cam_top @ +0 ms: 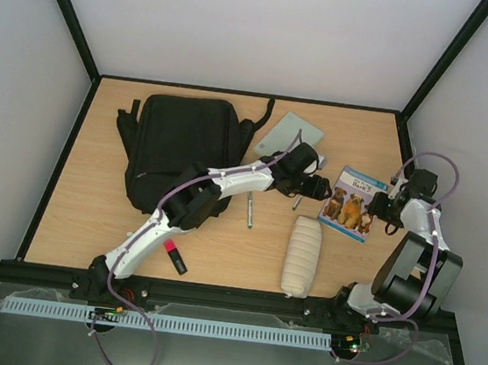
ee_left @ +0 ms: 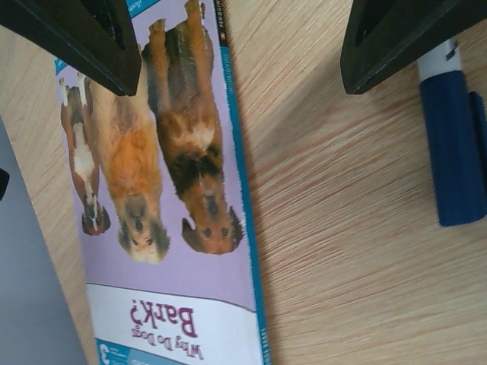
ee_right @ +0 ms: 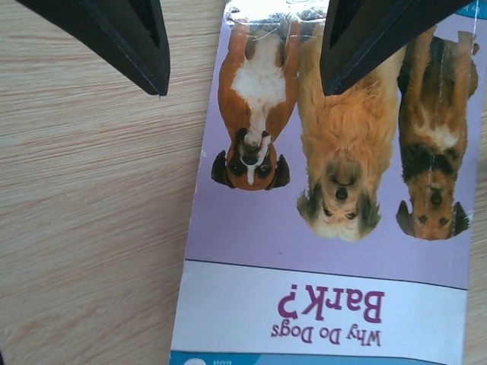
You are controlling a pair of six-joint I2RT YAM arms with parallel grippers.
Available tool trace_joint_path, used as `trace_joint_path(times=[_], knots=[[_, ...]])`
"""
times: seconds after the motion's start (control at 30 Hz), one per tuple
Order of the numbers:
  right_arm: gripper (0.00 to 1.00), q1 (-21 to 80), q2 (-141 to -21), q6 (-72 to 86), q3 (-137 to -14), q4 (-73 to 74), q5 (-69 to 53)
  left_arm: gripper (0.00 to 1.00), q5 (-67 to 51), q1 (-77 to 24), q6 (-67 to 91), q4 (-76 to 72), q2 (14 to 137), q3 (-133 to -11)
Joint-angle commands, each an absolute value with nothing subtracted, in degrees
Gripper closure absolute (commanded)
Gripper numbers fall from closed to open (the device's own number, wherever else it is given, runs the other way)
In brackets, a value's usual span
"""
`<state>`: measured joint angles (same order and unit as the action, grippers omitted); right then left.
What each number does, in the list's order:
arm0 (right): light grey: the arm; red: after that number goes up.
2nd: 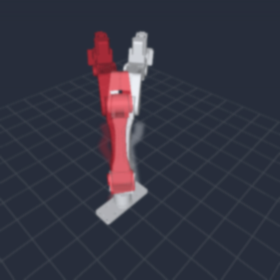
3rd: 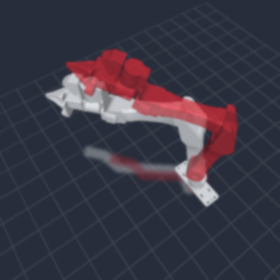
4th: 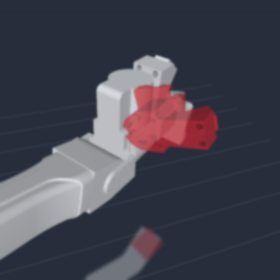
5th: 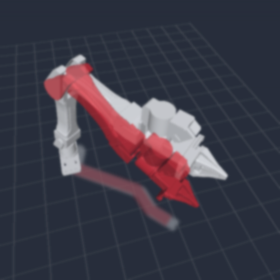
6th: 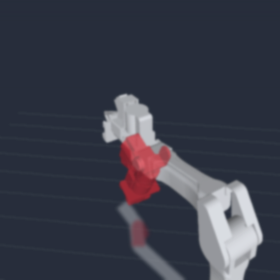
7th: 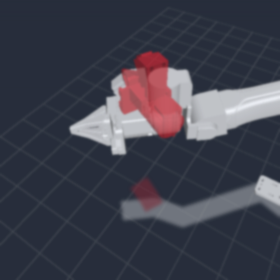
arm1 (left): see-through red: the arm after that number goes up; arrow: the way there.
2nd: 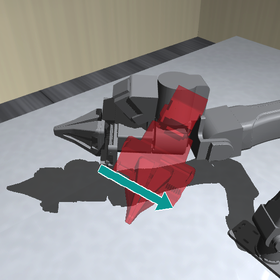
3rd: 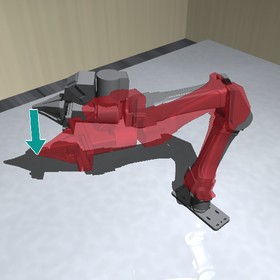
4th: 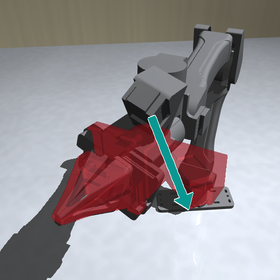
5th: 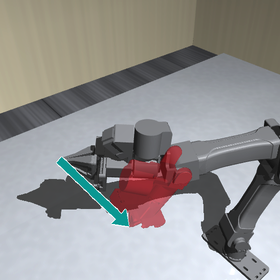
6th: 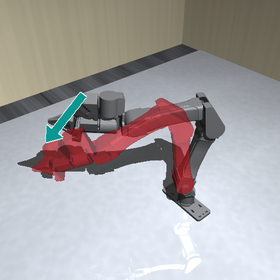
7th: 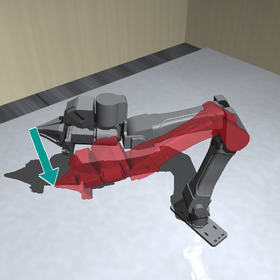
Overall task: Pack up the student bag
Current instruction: Pick up the book from the center of the board.
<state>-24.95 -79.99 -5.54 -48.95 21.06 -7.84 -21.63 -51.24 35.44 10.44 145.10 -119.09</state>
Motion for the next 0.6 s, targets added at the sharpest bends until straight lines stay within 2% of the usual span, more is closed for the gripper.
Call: trace_joint_path(times=[0.0,0.33,0.57], knots=[[0.47,-25.2,-82.5,-5.5,-48.5,21.0,-7.2,0.26,-22.3,-51.0,38.2,11.4,146.2,-122.1],[0.51,-25.3,-87.7,-5.8,-48.6,20.8,-7.3,0.26,-20.3,-50.9,42.4,12.6,149.4,-125.2],[0.60,-25.0,-91.1,-6.8,-48.9,21.5,-9.8,0.25,-20.5,-51.0,44.0,12.4,151.5,-127.2]])
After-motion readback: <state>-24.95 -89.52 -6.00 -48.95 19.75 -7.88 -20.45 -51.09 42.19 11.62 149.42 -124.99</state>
